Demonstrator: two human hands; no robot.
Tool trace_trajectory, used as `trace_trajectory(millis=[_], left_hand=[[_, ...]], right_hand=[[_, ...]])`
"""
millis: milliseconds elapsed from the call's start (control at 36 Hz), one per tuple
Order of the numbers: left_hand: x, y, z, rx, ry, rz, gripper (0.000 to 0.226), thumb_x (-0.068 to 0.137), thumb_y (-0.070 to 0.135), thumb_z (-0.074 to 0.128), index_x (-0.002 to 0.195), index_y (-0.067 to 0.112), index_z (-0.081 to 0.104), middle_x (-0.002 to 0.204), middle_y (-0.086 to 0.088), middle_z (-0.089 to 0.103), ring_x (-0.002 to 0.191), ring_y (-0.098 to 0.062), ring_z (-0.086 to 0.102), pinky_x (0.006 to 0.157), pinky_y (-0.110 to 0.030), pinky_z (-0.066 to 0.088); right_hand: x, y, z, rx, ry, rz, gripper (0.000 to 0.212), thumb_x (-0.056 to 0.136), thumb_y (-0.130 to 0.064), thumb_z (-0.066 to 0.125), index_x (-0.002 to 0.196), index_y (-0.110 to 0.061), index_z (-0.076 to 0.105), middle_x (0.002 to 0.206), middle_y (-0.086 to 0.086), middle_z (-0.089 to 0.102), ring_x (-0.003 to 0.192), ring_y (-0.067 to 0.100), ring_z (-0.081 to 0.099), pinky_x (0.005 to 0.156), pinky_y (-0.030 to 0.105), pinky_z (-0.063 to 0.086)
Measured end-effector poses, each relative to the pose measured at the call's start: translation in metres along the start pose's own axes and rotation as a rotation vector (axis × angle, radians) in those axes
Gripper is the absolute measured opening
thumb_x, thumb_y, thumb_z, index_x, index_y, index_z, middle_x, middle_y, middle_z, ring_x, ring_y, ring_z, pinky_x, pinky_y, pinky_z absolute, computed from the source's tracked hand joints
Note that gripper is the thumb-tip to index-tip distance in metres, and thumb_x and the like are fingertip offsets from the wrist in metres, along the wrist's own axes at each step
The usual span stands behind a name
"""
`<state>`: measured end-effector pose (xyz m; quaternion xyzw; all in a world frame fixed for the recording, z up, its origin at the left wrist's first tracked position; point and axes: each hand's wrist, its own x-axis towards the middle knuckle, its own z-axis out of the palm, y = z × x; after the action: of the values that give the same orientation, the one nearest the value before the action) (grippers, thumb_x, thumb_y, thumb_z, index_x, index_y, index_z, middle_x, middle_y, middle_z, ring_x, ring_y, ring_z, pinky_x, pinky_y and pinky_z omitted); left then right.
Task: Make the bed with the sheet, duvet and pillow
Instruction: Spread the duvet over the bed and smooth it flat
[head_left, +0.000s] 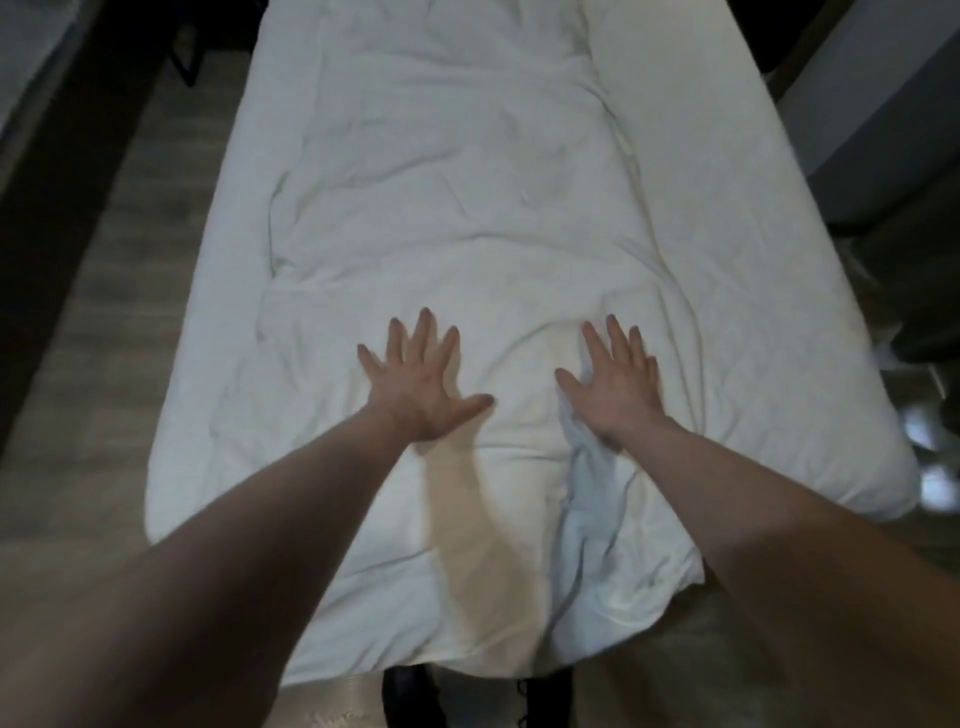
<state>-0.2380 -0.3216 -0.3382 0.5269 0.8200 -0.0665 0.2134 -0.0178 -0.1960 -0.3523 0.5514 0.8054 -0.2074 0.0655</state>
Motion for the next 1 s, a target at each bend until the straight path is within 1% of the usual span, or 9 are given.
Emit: trace_trajectory(millis=[111,278,389,556,639,694,778,889,1000], left_hand=[[-0.008,0.041,0.063,-0.051,-0.074,0.007,0.097,0.080,0.087,0.020,0.152,0.036,-0.021,0.156,0.001,-0.037,0.142,-0.035,-0.034,0.106,-0.074,-0.012],[-0.035,0.061,0.112,-0.001,-0.032,-0.029,0.085,0.086,0.079,0.003,0.148,0.032,-0.031,0.152,0.000,-0.044,0.139,-0.031,-0.040,0.109,-0.066,-0.019],[-0.072,0.066,0.120,-0.029,0.002,0.013,0.082,0.089,0.076,0.004,0.150,0.030,-0.026,0.156,-0.001,-0.036,0.141,-0.029,-0.037,0.115,-0.060,-0.015],[-0.126,0.058,0.101,-0.059,-0.048,0.192,0.091,0.085,0.083,0.021,0.155,0.024,0.022,0.162,-0.005,0.019,0.151,-0.029,0.006,0.119,-0.053,0.001],[-0.103,0.030,0.062,-0.187,0.290,0.149,0.080,0.085,0.074,0.037,0.138,0.015,0.047,0.140,-0.009,0.046,0.130,-0.033,0.043,0.110,-0.052,0.030],[-0.082,0.006,0.042,-0.168,0.438,-0.009,0.079,0.086,0.066,0.046,0.144,0.012,0.041,0.147,-0.015,0.039,0.135,-0.038,0.038,0.108,-0.055,0.030],[-0.078,-0.021,0.047,-0.141,0.110,-0.355,0.096,0.083,0.081,0.039,0.156,0.029,0.006,0.165,-0.004,-0.003,0.150,-0.032,-0.003,0.115,-0.063,0.006],[-0.127,-0.027,0.109,-0.094,-0.157,-0.409,0.110,0.072,0.093,0.011,0.153,0.027,-0.021,0.155,0.003,-0.037,0.146,-0.028,-0.029,0.115,-0.063,-0.008],[-0.193,-0.011,0.152,-0.163,-0.215,-0.367,0.114,0.073,0.090,0.016,0.152,0.019,-0.024,0.149,0.002,-0.043,0.144,-0.024,-0.033,0.119,-0.055,-0.009]], right_hand=[[-0.011,0.052,0.047,-0.028,-0.138,0.118,0.083,0.091,-0.074,0.024,0.157,-0.031,-0.003,0.165,-0.003,-0.012,0.152,0.024,-0.012,0.121,0.053,-0.004],[-0.070,0.114,0.087,-0.053,-0.058,0.008,0.080,0.092,-0.074,0.012,0.155,-0.031,-0.015,0.163,-0.005,-0.020,0.151,0.018,-0.016,0.122,0.045,-0.009],[-0.107,0.137,0.088,-0.104,-0.063,-0.109,0.083,0.093,-0.068,0.020,0.157,-0.023,-0.007,0.164,0.000,-0.014,0.152,0.023,-0.007,0.122,0.052,0.005],[-0.135,0.124,0.061,0.081,-0.082,-0.153,0.083,0.089,-0.064,0.033,0.157,-0.029,0.000,0.164,-0.008,-0.010,0.152,0.020,-0.002,0.122,0.051,0.004],[-0.099,0.093,0.033,0.239,0.073,-0.169,0.078,0.091,-0.061,0.035,0.156,-0.033,0.003,0.165,-0.011,-0.004,0.152,0.018,0.001,0.122,0.046,0.004],[-0.071,0.080,0.021,0.228,0.116,-0.171,0.073,0.094,-0.059,0.035,0.156,-0.035,0.004,0.165,-0.012,-0.004,0.152,0.019,-0.001,0.121,0.045,0.002],[-0.054,0.084,0.031,0.157,-0.086,-0.075,0.072,0.097,-0.062,0.031,0.157,-0.034,0.001,0.165,-0.010,-0.010,0.152,0.018,-0.010,0.121,0.051,-0.003],[-0.104,0.130,0.074,-0.043,-0.244,-0.081,0.080,0.091,-0.071,0.015,0.154,-0.033,-0.015,0.160,-0.009,-0.027,0.150,0.017,-0.019,0.120,0.056,0.003],[-0.157,0.150,0.085,-0.013,-0.269,-0.099,0.085,0.085,-0.071,0.012,0.154,-0.030,-0.016,0.160,-0.006,-0.026,0.151,0.018,-0.016,0.120,0.052,0.011]])
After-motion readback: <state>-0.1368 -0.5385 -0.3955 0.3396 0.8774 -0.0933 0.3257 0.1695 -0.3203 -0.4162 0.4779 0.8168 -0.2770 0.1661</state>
